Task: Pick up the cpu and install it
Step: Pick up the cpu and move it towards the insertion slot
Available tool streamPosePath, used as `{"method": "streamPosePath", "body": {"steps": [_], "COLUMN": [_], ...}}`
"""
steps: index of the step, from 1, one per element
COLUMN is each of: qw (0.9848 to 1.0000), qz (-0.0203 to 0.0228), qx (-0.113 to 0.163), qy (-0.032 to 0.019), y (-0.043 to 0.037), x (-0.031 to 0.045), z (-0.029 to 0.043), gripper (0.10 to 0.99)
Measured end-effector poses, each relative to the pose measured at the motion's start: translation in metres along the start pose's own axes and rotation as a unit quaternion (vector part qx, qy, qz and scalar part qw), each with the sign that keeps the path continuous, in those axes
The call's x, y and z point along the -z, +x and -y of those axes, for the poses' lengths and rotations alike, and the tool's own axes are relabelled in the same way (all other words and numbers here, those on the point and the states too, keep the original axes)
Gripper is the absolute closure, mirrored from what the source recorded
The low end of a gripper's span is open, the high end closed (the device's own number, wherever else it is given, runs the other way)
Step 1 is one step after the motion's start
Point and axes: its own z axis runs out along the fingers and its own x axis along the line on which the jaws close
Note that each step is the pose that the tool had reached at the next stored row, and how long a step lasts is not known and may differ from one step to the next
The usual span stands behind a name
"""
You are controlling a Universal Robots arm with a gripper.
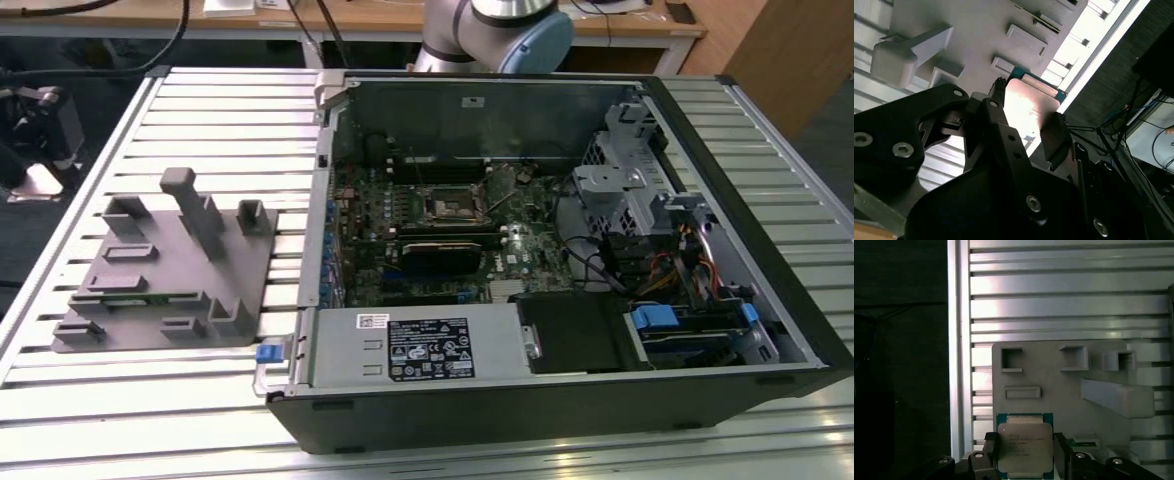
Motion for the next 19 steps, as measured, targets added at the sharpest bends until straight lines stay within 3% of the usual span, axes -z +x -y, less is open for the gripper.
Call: {"method": "streamPosePath", "body": {"steps": [9,16,19], "qw": [1.0000,1.0000,1.0000], "qz": [0.0000,0.0001,0.0000], "qx": [0.000,0.000,0.000], "qy": [-0.0001,-0.0002,-0.0001], "y": [0.0005,0.0005,-0.0054], "x": [0.0397,0.0409,0.0410], "z": [-0.0016,-0.0017,-0.0019], "gripper": [0.553,0.553,0.553]}}
